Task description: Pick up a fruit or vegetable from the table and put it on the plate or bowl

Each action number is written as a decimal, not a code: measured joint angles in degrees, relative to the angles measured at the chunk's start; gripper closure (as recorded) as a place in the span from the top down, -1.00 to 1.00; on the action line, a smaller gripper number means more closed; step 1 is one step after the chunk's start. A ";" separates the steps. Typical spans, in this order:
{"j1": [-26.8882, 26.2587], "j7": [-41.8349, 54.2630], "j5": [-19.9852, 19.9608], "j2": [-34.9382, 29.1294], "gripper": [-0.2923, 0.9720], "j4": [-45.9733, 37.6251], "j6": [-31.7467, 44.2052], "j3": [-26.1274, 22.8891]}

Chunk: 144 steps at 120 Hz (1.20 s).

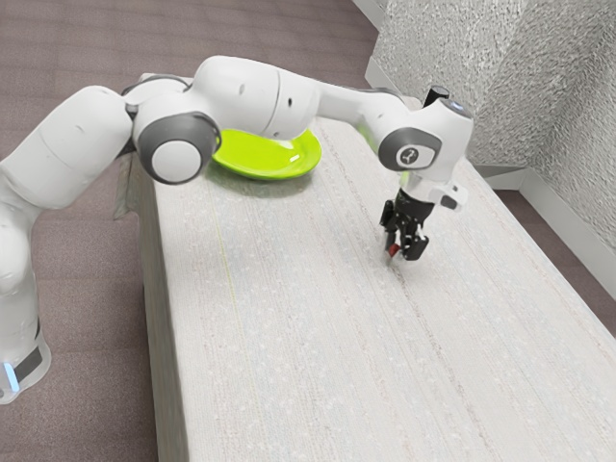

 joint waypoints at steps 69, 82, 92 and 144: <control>6.06 1.93 -0.14 -8.79 -0.37 0.87 -0.58 18.41; 11.33 2.43 -0.21 -8.70 -0.37 0.95 -0.54 18.83; 14.61 2.78 -0.29 -8.60 -0.36 0.96 -0.57 18.84; 22.93 4.02 -2.73 -7.52 -0.35 0.78 -0.65 18.37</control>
